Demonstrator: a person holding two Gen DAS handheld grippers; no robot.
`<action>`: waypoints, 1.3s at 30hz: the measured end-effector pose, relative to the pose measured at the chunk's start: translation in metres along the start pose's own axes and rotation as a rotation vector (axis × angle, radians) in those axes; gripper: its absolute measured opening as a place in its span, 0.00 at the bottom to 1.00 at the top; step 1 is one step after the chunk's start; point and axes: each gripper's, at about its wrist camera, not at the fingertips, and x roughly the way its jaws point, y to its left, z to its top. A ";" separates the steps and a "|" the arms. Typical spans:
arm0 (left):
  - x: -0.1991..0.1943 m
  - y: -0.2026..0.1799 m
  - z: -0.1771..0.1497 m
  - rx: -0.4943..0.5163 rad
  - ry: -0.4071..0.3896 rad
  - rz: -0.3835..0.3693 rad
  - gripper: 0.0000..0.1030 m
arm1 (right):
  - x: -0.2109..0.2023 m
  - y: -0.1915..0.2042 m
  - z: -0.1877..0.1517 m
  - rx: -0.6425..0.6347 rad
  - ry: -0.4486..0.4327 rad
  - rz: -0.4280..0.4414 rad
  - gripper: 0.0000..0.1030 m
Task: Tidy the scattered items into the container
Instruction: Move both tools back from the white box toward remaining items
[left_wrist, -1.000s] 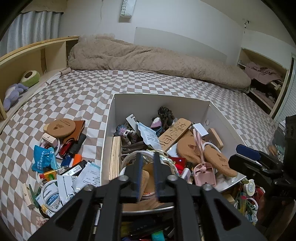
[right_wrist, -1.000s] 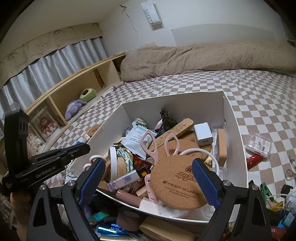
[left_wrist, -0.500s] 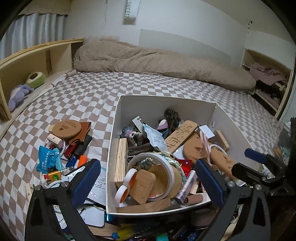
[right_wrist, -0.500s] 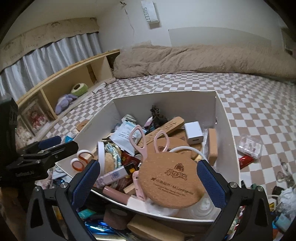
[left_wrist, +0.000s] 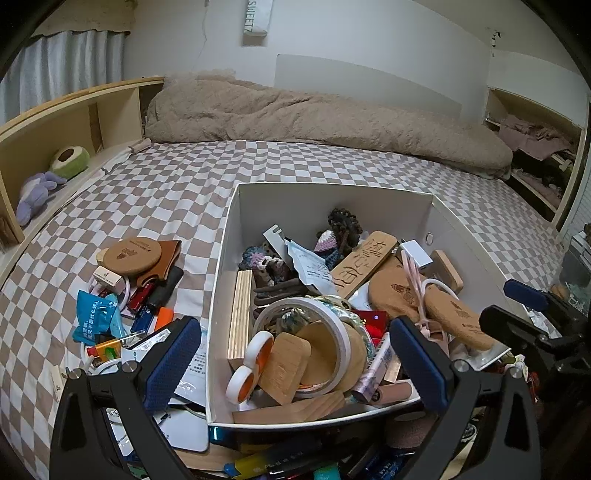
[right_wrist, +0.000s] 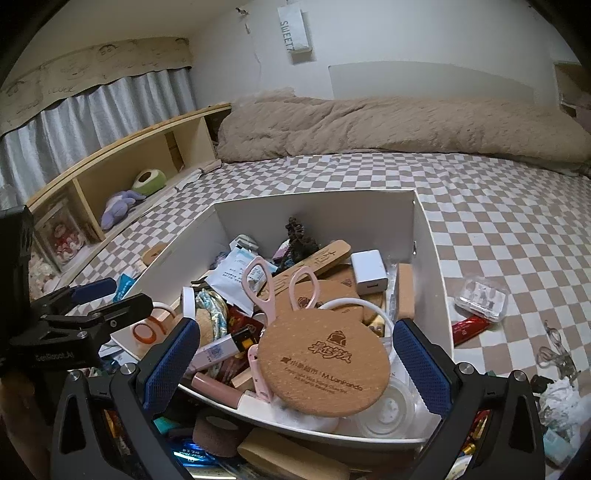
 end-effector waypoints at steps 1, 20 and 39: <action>-0.001 0.000 0.000 0.002 -0.006 -0.003 1.00 | 0.000 -0.001 0.000 0.001 -0.001 -0.001 1.00; -0.005 0.009 0.003 -0.010 -0.054 0.051 1.00 | -0.020 -0.021 0.006 0.014 -0.064 -0.079 1.00; -0.010 0.073 0.010 -0.173 -0.121 0.168 1.00 | -0.068 -0.144 0.003 0.208 -0.116 -0.399 1.00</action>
